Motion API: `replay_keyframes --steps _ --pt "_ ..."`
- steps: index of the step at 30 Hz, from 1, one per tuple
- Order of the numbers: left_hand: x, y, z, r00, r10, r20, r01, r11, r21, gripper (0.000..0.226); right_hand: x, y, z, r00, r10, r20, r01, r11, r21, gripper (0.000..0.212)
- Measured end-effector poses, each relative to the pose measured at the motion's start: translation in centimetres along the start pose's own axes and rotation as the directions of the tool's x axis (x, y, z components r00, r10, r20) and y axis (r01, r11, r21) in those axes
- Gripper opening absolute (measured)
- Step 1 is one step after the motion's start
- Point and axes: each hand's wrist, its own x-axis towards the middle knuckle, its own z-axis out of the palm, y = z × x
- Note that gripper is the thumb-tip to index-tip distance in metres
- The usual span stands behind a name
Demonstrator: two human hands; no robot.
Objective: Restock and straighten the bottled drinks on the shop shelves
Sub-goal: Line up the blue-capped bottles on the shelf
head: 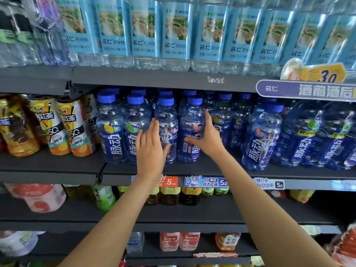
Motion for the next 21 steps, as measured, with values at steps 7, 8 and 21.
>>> replay_keyframes --steps 7,8,21 --pt "0.0 -0.4 0.1 1.0 0.012 0.003 -0.012 1.0 0.001 0.075 -0.4 1.6 1.1 0.989 0.136 0.059 -0.139 0.989 0.056 0.09" --pt "0.0 -0.4 0.2 1.0 0.019 -0.003 -0.019 1.0 0.006 0.075 -0.5 1.7 1.7 0.991 0.135 0.013 -0.136 0.989 0.056 0.086" --pt "0.1 -0.3 -0.1 1.0 -0.003 0.02 0.004 1.0 -0.028 0.076 -0.9 -0.2 4.8 0.963 0.188 -0.193 -0.219 0.964 -0.153 0.076"
